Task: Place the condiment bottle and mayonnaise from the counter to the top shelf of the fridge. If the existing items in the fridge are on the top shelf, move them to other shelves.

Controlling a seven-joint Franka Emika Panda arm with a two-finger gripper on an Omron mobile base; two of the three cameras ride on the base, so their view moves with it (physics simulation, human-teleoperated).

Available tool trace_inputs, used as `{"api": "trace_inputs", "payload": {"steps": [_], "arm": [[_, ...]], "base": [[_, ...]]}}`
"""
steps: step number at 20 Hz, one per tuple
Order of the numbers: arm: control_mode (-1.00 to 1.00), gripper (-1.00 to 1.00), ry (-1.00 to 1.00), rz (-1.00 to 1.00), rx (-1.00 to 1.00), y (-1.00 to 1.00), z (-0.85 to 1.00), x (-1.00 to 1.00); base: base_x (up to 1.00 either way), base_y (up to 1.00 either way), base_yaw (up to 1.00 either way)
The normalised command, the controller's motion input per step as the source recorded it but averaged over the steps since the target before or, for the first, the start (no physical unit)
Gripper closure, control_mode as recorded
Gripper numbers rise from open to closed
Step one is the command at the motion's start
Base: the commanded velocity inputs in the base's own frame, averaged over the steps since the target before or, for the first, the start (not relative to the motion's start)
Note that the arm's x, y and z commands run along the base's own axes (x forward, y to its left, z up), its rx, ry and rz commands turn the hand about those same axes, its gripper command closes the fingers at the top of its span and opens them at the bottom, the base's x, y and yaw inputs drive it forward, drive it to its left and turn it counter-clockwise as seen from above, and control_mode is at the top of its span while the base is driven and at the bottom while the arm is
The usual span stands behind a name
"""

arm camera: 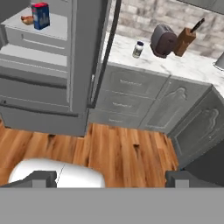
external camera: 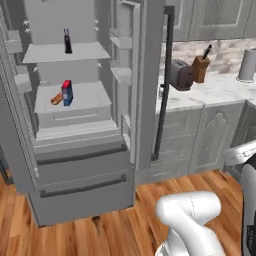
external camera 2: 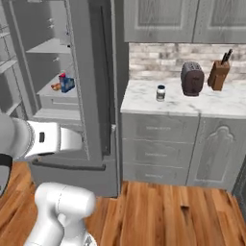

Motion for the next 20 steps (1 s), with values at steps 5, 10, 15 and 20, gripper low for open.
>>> {"api": "trace_inputs", "payload": {"steps": [5,10,15,20], "arm": [[1.00,-1.00,0.00,0.00,0.00,0.00,0.00,0.00],[1.00,-1.00,0.00,0.00,0.00,0.00,0.00,0.00],[1.00,-1.00,0.00,0.00,0.00,0.00,0.00,0.00],[1.00,-1.00,0.00,0.00,0.00,0.00,0.00,0.00]], "base": [[0.87,-0.98,-0.18],[1.00,-0.58,0.04],[0.87,-0.29,0.13],[0.71,0.00,0.14]]}}
